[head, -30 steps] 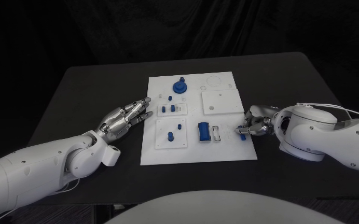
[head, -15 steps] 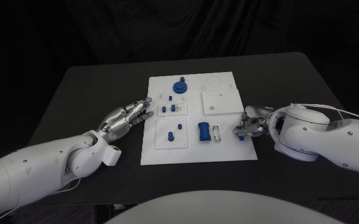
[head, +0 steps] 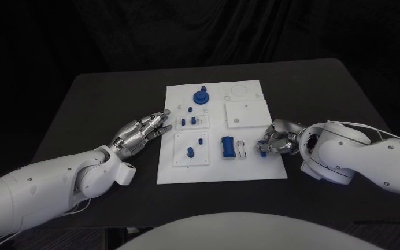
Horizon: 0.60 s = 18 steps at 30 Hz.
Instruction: Assemble the parts on the task board
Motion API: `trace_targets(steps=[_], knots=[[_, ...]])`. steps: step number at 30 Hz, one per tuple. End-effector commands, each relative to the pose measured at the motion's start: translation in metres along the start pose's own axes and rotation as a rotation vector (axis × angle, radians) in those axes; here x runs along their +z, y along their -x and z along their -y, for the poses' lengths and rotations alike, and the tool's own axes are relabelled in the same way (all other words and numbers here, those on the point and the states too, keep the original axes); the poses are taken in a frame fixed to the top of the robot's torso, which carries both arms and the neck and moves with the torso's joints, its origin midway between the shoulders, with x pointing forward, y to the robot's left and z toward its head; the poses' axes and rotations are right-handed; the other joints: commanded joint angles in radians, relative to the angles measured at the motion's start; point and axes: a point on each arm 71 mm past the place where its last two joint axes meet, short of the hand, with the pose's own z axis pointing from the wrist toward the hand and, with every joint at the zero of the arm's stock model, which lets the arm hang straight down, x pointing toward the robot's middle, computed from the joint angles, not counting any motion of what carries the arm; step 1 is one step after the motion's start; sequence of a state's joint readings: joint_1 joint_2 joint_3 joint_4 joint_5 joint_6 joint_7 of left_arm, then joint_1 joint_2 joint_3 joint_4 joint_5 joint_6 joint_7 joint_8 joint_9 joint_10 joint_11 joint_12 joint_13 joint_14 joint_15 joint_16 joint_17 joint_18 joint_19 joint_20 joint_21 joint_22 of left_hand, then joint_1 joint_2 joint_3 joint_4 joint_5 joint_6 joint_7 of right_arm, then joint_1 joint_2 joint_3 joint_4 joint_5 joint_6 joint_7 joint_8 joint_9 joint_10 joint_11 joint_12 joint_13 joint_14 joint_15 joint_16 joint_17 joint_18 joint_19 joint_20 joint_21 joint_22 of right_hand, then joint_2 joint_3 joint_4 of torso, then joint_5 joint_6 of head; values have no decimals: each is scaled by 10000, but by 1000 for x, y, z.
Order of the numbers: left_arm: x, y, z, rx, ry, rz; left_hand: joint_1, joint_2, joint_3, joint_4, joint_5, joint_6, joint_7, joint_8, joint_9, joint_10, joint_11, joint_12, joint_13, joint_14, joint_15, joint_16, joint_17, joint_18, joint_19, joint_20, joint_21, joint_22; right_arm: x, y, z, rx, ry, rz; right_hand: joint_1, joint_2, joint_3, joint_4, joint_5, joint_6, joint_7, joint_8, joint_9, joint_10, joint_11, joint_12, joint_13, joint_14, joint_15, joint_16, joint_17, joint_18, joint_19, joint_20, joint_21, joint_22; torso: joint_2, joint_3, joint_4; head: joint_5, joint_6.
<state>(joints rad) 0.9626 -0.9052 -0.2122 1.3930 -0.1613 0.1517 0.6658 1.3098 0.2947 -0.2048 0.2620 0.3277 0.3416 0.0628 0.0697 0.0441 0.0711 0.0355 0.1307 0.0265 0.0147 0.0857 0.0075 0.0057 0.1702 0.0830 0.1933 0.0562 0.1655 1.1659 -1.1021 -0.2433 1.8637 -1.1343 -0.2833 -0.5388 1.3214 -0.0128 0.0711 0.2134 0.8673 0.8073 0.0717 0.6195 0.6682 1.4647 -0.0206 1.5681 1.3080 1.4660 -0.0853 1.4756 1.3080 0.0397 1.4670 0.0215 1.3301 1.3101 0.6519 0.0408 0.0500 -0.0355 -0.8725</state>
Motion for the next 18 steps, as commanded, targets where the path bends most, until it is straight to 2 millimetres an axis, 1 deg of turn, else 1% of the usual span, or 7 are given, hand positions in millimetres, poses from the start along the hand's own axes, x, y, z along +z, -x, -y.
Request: trace_targets(steps=[1,7,12,18], knots=[[1,-2,0,-139,-99,-83,114,-31,103,-5,88,84,33,44,17,33,67,55,15,22,42,37,13,74,21,60,72,10,-2,-3,-4,2036,534,-116,2,-44,958,-842,154,-187,-116,120,-626,1061,49,27,2628,598,34,-11,56,178,154,51,-32,1840,-1,1,1,18,-1],[1,-2,0,-145,-93,-92,114,-31,103,-5,88,84,33,44,17,33,67,55,15,22,42,37,13,74,21,60,72,10,-6,5,-19,2863,1097,-140,-140,-71,977,-792,214,-215,-97,131,-629,1061,66,27,2628,602,47,-1,78,178,155,59,-32,1840,-1,1,1,33,-1],[2,-2,0,-154,-86,-111,123,-28,125,-8,105,92,40,48,18,39,77,63,17,25,38,39,14,76,27,60,76,17,-5,8,-29,3064,1400,-324,-227,-57,996,-746,175,-239,-93,120,-645,1061,72,27,2628,608,54,11,106,172,164,65,-9,1847,-1,1,1,25,-1],[2,-3,0,-175,-75,-145,123,-28,125,-8,105,92,40,48,18,39,77,63,17,25,38,39,14,76,27,60,76,17,3,7,-32,2933,1266,-662,-285,-41,1020,-717,93,-258,-94,114,-659,1061,73,27,2628,609,55,14,110,169,170,69,5,1852,-1,1,1,37,-1]])
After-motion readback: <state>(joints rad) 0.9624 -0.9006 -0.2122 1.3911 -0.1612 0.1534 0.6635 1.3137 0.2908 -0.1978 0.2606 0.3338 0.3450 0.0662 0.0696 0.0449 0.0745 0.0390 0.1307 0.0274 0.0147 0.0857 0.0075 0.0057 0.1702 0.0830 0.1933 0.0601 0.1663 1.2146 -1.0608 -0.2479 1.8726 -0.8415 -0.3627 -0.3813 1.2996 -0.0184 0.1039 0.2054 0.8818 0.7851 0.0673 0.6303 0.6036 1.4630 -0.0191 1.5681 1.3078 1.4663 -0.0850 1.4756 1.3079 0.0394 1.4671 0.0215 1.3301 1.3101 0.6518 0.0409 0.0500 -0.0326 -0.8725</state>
